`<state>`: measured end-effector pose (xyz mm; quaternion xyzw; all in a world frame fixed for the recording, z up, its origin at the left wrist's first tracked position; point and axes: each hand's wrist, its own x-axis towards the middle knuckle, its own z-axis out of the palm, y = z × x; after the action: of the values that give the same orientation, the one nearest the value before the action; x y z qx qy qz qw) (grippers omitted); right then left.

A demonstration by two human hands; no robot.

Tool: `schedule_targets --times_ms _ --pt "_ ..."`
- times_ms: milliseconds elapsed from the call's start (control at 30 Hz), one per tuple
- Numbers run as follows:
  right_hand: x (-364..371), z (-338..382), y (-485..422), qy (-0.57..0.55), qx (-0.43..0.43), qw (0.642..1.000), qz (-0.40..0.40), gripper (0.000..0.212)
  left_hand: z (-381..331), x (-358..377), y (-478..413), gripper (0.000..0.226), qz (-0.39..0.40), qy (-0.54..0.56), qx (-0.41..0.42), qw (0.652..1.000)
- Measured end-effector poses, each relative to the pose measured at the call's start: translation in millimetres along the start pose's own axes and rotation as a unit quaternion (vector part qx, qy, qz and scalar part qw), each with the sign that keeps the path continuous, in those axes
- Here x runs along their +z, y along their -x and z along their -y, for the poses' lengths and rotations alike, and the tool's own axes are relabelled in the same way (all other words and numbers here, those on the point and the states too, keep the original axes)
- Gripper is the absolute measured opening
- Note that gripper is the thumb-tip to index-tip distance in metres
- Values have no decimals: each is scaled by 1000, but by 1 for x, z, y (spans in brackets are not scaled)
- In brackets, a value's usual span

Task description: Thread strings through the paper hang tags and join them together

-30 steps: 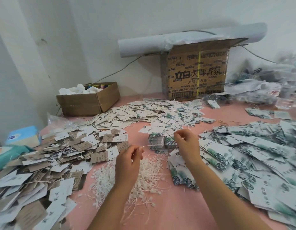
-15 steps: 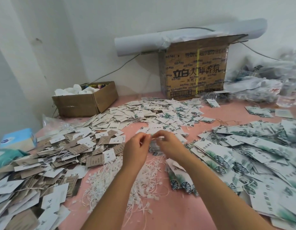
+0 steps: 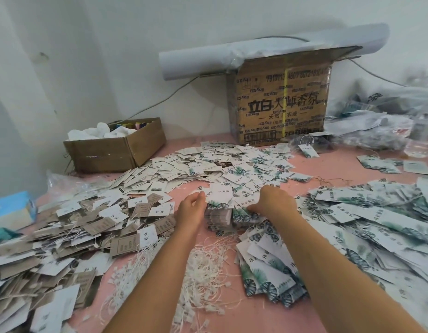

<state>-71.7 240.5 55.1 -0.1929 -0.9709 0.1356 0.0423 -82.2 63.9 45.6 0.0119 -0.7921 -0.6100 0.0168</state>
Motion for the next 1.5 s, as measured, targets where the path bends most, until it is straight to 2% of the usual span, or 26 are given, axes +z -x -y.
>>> schedule_targets --times_ms 233,333,433,500,567,667,733,767,933,1067,1133,1267,1367,1500 --pt "3 -1 -2 -53 15 998 -14 45 3 -2 -1 30 -89 93 72 989" --pt "2 -2 -3 -117 18 992 -34 33 6 -2 2 25 -134 124 90 979" --pt "-4 -5 -2 -194 8 979 -55 24 8 -4 7 25 -135 137 107 976" --pt "-12 -4 4 -259 -35 962 -79 21 8 -4 9 32 -112 141 116 977" --pt "-22 2 14 -351 -89 928 -89 17 9 -5 12 35 -90 140 122 979" --pt "-32 10 29 -467 -132 874 16 21 8 -6 17 37 -49 146 128 980" --pt "-31 15 36 -450 -140 878 89 22 6 -8 19 36 -20 153 140 978" --pt "-28 18 38 -430 -141 886 100 21 4 -9 20 36 -7 158 149 976" --pt "-21 26 39 -381 -153 909 67 22 -2 -11 25 33 32 177 170 969" --pt "-22 25 40 -376 -164 908 83 23 -3 -9 25 35 42 212 135 967" --pt "-25 24 41 -369 -169 908 106 24 -4 -9 24 29 46 238 115 963" --pt "-34 22 41 -394 -168 894 134 19 -6 -10 23 14 37 190 134 972" --pt "-42 18 40 -443 -172 875 91 6 -6 -12 24 18 27 182 138 973" --pt "-49 13 40 -435 -205 877 1 16 -9 -13 25 23 32 167 149 974"
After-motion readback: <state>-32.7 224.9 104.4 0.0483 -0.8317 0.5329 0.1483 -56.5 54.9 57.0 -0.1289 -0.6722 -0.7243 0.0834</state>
